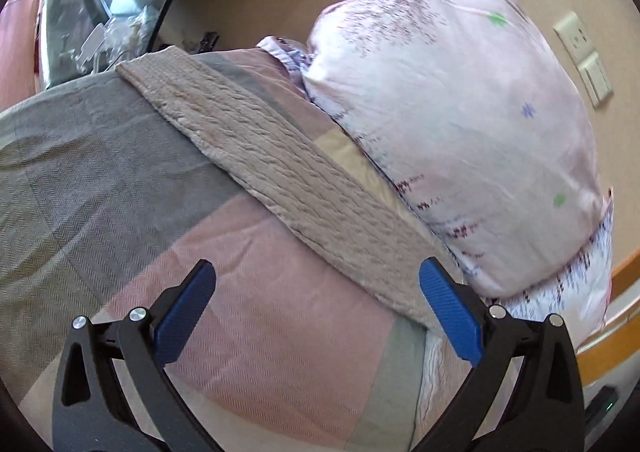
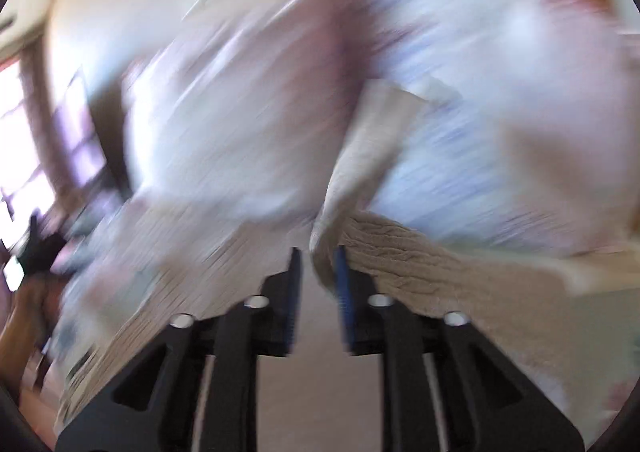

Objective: Fold small clothes

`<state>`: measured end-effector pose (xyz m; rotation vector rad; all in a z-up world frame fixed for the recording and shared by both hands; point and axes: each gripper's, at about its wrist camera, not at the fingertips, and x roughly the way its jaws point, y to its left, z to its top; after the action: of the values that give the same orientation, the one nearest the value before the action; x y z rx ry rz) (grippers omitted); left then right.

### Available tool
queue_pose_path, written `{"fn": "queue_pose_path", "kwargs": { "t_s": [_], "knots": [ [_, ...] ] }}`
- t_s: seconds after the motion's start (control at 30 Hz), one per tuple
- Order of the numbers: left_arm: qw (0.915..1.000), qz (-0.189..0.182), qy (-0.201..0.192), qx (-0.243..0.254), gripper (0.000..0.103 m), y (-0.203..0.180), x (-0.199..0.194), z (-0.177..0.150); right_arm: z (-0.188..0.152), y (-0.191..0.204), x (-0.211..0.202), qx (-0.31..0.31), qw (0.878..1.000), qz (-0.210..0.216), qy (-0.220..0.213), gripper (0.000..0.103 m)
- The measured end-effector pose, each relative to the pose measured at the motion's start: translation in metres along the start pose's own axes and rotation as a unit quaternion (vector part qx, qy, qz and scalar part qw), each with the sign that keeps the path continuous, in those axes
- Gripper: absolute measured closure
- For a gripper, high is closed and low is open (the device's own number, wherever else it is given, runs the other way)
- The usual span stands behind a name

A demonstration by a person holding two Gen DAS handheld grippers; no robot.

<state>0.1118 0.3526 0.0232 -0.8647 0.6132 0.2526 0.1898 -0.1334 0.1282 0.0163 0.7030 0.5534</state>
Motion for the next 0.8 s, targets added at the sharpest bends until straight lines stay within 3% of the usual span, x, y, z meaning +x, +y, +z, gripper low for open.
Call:
{"fn": "queue_pose_path", "kwargs": {
  "t_s": [0.07, 0.1, 0.17, 0.27, 0.4, 0.5, 0.63, 0.67, 0.73, 0.8],
  "knots": [
    [0.9996, 0.001, -0.005, -0.027, 0.002, 0.007, 0.003, 0.008, -0.018, 0.032, 0.025, -0.022, 0.998, 0.040, 0.036, 0.056],
    [0.9991, 0.001, -0.008, -0.042, 0.004, 0.012, 0.004, 0.014, -0.024, 0.036, 0.024, -0.024, 0.998, 0.044, 0.030, 0.052],
    [0.9978, 0.005, -0.013, -0.064, 0.011, 0.022, 0.007, 0.025, -0.027, 0.028, 0.009, -0.010, 1.000, 0.030, 0.000, 0.030],
    [0.9943, 0.020, -0.017, -0.103, 0.022, 0.043, 0.015, 0.043, -0.023, -0.016, -0.030, 0.016, 0.999, -0.024, -0.044, 0.024],
    [0.9864, 0.007, -0.036, -0.160, 0.041, 0.072, 0.017, 0.066, -0.035, -0.063, -0.074, 0.046, 0.993, -0.094, -0.059, 0.017],
    [0.9825, 0.006, -0.040, -0.182, 0.052, 0.087, 0.021, 0.081, -0.055, -0.088, -0.096, 0.079, 0.988, -0.121, -0.057, 0.016],
    [0.9855, 0.038, -0.026, -0.163, 0.080, 0.088, 0.033, 0.095, -0.081, -0.115, -0.106, 0.121, 0.983, -0.125, -0.050, 0.016],
    [0.9864, 0.041, -0.017, -0.158, 0.092, 0.086, 0.037, 0.096, -0.085, -0.116, -0.103, 0.126, 0.983, -0.123, -0.049, 0.016],
    [0.9889, 0.044, -0.014, -0.141, 0.095, 0.070, 0.038, 0.096, -0.092, -0.119, -0.100, 0.134, 0.983, -0.119, -0.048, 0.016],
    [0.9957, 0.041, -0.024, -0.080, 0.096, 0.032, 0.031, 0.095, -0.095, -0.119, -0.101, 0.133, 0.983, -0.118, -0.049, 0.016]
  ]
}}
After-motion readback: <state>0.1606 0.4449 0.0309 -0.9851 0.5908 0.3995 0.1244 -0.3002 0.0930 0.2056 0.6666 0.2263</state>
